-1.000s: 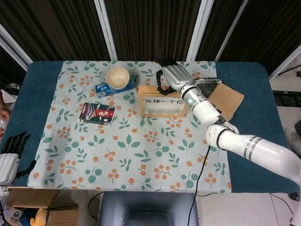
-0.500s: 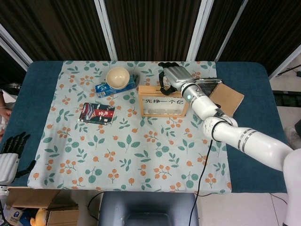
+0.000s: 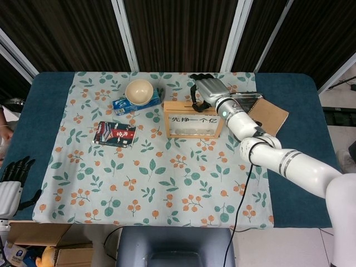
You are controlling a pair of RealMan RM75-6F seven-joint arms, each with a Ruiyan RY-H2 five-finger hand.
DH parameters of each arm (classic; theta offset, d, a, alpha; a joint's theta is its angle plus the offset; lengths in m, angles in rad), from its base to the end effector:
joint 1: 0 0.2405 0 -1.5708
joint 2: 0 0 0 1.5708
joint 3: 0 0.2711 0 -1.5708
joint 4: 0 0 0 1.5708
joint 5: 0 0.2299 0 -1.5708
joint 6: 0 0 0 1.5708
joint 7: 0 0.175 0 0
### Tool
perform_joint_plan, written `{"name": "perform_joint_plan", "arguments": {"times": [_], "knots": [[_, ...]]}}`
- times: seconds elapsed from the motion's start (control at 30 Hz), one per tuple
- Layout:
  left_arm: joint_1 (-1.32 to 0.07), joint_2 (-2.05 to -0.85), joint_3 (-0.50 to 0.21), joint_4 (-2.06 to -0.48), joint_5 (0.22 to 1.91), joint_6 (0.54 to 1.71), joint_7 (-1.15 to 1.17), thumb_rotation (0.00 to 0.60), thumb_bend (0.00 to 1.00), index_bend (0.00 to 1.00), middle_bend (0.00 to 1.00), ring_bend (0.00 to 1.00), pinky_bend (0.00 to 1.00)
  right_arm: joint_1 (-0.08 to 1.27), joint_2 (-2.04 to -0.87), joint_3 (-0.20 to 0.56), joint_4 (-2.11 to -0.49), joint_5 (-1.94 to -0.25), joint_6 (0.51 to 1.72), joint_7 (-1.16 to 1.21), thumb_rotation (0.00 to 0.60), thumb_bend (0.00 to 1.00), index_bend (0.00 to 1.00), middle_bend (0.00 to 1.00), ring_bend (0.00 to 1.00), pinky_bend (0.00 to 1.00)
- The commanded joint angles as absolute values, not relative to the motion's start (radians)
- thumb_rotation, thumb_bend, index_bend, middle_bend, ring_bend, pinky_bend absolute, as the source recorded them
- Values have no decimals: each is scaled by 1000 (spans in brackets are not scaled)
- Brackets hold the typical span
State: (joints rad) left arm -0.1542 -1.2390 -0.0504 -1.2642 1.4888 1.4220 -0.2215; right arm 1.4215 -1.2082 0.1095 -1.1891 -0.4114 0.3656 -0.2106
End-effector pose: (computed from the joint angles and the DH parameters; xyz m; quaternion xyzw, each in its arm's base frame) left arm -0.3840 0.2462 0.1403 -0.6014 -0.3876 -0.3881 0.5809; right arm -0.0216 -0.5635 0.0907 0.7340 -0.4294 0.3111 0.4244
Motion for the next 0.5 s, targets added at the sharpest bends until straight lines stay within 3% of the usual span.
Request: {"name": "perform_joint_plan", "arguments": {"times": [0.03, 0.4, 0.43, 0.5], "knots": [[-155, -1240, -50, -1263, 1488, 1421, -220, 596, 321, 0, 0, 0, 0, 1427, -1212, 98, -1182, -417, 360, -200, 600, 559, 735, 169, 0, 0], [-156, -1239, -51, -1263, 1484, 1417, -219, 600, 321, 0, 0, 0, 0, 1441, -1224, 64, -1160, -438, 352, -158, 600, 559, 718, 169, 0, 0], [-156, -1240, -51, -1263, 1484, 1417, -219, 600, 321, 0, 0, 0, 0, 1444, -1223, 58, -1160, -439, 346, -155, 600, 558, 684, 169, 0, 0], [-157, -1240, -52, -1263, 1484, 1417, -219, 600, 321, 0, 0, 0, 0, 1448, -1220, 49, -1161, -441, 341, -152, 600, 556, 519, 169, 0, 0]]}}
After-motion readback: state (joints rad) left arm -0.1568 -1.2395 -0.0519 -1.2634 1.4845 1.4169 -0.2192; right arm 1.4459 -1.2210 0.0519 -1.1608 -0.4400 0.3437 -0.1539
